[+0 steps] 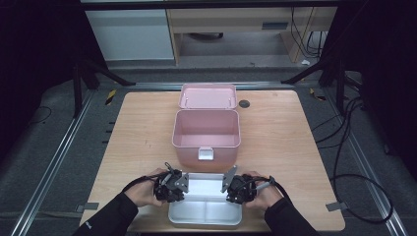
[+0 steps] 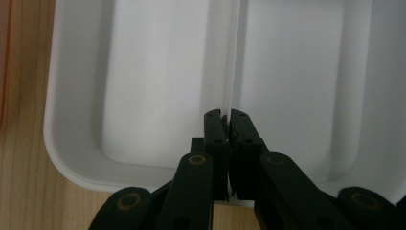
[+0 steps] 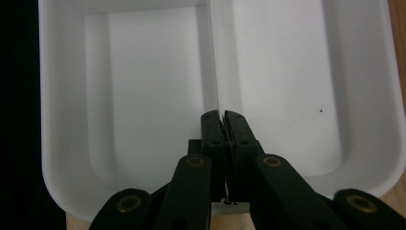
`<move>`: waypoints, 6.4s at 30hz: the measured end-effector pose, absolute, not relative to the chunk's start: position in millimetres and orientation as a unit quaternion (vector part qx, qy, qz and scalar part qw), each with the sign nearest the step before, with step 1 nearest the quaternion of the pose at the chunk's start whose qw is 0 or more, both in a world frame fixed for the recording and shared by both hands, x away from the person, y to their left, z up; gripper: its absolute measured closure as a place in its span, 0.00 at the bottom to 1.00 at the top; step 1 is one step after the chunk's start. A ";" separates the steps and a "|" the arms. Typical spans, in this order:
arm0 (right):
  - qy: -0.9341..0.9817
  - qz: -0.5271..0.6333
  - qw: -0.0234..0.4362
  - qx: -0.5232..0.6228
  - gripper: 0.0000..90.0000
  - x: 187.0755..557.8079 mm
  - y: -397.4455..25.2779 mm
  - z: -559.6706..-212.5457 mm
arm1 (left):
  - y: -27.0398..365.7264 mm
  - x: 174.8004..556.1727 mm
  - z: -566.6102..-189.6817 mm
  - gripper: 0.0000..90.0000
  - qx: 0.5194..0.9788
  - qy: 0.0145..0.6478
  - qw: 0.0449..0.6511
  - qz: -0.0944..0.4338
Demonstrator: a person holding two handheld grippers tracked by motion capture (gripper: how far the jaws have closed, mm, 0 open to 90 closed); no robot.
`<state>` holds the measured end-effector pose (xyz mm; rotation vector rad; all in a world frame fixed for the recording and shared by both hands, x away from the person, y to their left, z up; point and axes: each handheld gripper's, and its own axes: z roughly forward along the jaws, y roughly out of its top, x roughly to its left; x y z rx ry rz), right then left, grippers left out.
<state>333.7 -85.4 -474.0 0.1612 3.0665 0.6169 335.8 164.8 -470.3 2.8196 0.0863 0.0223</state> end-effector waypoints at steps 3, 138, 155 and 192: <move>0.978 0.198 0.006 0.061 0.95 333.1 -85.3 -474.1 | 165.3 335.1 -469.7 0.95 0.986 0.036 0.162 0.017; 0.862 0.338 0.193 0.325 0.23 429.8 -153.9 -324.8 | 305.7 364.2 -472.9 0.27 0.855 0.420 0.269 0.144; 0.868 0.352 0.190 0.292 0.23 468.6 -103.3 -305.2 | 306.2 364.9 -475.1 0.27 0.855 0.421 0.268 0.140; 0.907 0.324 0.141 0.227 0.23 516.7 -3.6 -356.9 | 305.1 366.1 -479.2 0.27 0.859 0.418 0.263 0.136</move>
